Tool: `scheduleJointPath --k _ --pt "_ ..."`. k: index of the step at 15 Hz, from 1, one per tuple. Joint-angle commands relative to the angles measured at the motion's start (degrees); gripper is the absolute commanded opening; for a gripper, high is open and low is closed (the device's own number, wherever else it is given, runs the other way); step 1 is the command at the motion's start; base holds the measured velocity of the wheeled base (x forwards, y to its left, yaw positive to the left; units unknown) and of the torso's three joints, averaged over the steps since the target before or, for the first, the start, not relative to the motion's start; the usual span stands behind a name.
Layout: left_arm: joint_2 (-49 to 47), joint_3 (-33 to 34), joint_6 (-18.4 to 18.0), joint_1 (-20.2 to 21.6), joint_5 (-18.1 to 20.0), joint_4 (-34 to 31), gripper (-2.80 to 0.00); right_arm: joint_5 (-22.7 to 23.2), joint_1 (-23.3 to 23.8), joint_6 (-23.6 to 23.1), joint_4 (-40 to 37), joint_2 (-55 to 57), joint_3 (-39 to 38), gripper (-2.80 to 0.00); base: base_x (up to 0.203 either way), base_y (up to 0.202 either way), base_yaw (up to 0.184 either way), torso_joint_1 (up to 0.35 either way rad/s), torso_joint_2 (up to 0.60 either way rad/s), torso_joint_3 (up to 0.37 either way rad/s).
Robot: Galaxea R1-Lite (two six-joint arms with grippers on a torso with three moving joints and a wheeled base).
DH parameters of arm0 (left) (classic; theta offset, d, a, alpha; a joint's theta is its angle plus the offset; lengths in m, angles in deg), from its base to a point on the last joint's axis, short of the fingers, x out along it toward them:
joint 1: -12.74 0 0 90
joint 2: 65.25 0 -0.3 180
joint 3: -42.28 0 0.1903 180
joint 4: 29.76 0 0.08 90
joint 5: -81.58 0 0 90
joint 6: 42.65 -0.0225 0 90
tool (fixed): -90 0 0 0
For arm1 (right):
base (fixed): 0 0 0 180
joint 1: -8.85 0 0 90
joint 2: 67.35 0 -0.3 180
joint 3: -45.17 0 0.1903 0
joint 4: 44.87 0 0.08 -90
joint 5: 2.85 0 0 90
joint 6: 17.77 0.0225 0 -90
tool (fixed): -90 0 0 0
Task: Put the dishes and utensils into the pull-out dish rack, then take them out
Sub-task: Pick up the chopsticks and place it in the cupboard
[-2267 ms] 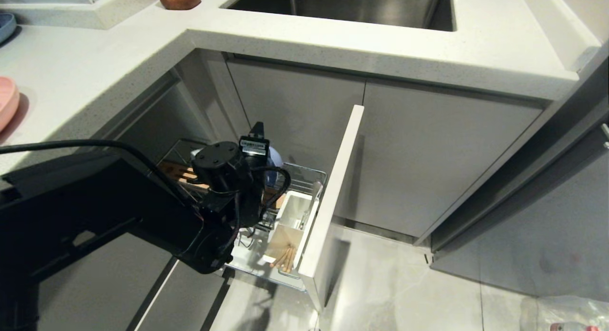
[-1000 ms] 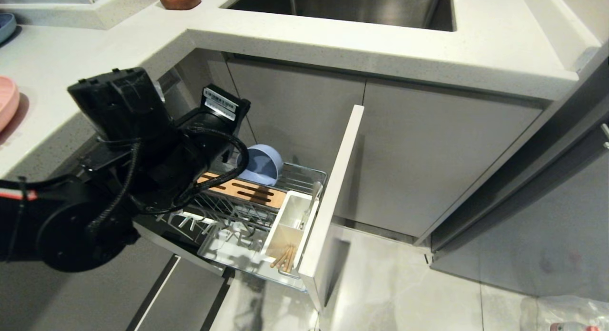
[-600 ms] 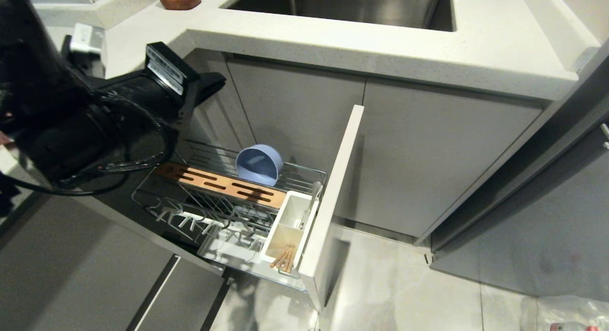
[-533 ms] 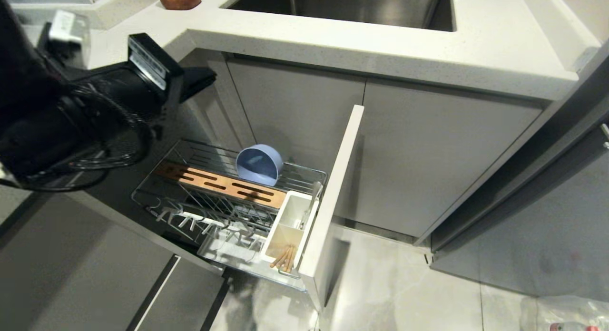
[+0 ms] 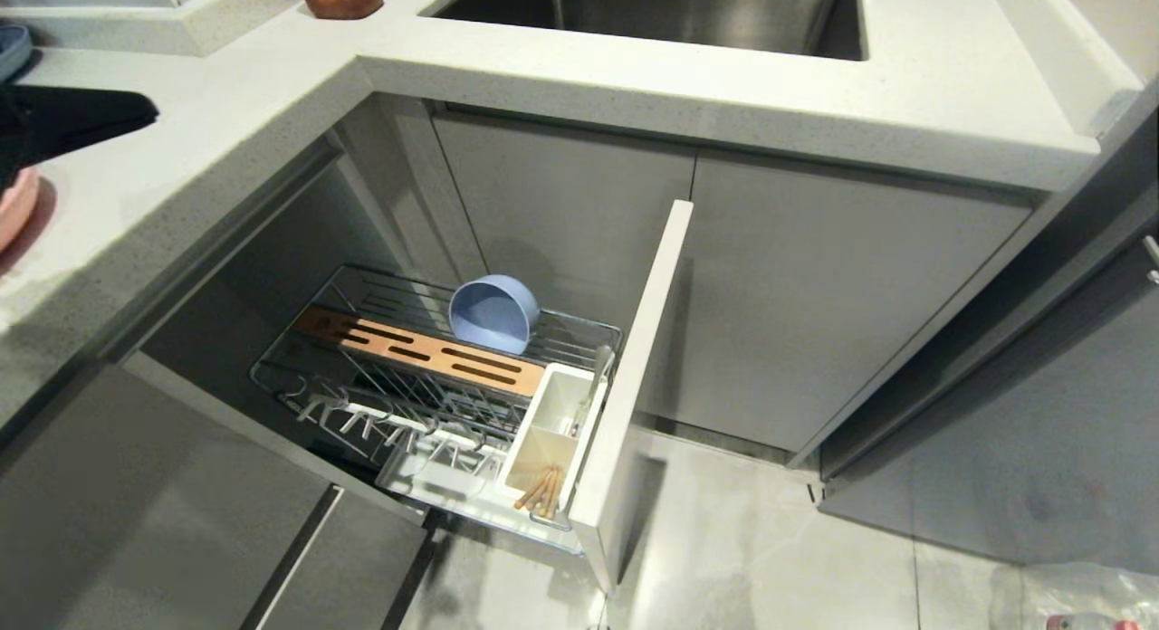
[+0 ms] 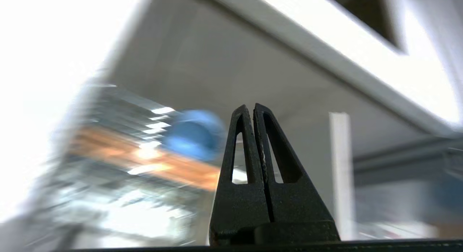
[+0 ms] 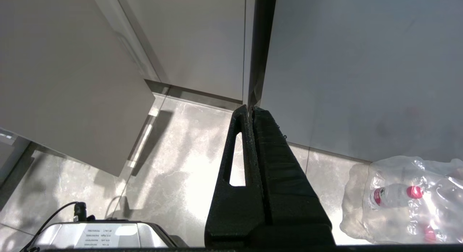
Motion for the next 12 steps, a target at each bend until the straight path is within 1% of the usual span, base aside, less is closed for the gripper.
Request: scheduleJointPath --k 1,2,3,4,5,6,8,9,11,12 --pt "2.9 -0.5 -2.7 4.9 -0.8 -4.7 -2.80 0.0 0.0 0.0 0.0 0.1 0.0 -2.80 0.000 0.000 0.000 0.000 0.00 0.000" --pt "3.5 -0.6 -6.4 5.9 -4.6 -7.6 -2.80 0.0 0.0 0.0 0.0 0.1 0.0 -2.80 0.000 0.000 0.000 0.000 0.00 0.000" --pt "3.7 -0.6 -8.0 5.8 -9.3 -8.8 -2.80 0.0 0.0 0.0 0.0 0.1 0.0 -2.80 0.000 0.000 0.000 0.000 0.00 0.000" --pt "3.9 -0.6 -8.8 5.4 -14.5 -9.5 -2.80 0.0 0.0 0.0 0.0 0.1 0.0 -2.80 0.000 0.000 0.000 0.000 0.00 0.000" --pt "4.4 -0.5 -9.3 4.5 -17.0 -10.0 -2.80 0.0 0.0 0.0 0.0 0.1 0.0 -2.80 0.000 0.000 0.000 0.000 0.00 0.000" --pt "5.0 -0.6 -9.3 4.3 -17.6 -10.6 -2.80 0.0 0.0 0.0 0.0 0.1 0.0 -2.80 0.000 0.000 0.000 0.000 0.00 0.000" --pt "5.7 -0.6 -9.5 4.0 -17.8 -11.9 -2.80 0.0 0.0 0.0 0.0 0.1 0.0 -2.80 0.000 0.000 0.000 0.000 0.00 0.000" --pt "6.3 -0.5 -9.6 3.6 -17.7 -13.7 -2.80 0.0 0.0 0.0 0.0 0.1 0.0 -2.80 0.000 0.000 0.000 0.000 0.00 0.000" --pt "7.6 -1.4 -9.8 2.2 -18.7 -20.4 -2.80 0.0 0.0 0.0 0.0 0.1 0.0 -2.80 0.000 0.000 0.000 0.000 0.00 0.000" --pt "7.8 -2.0 -9.9 2.1 -20.2 -23.2 -2.80 0.0 0.0 0.0 0.0 0.1 0.0 -2.80 0.000 0.000 0.000 0.000 0.00 0.000"
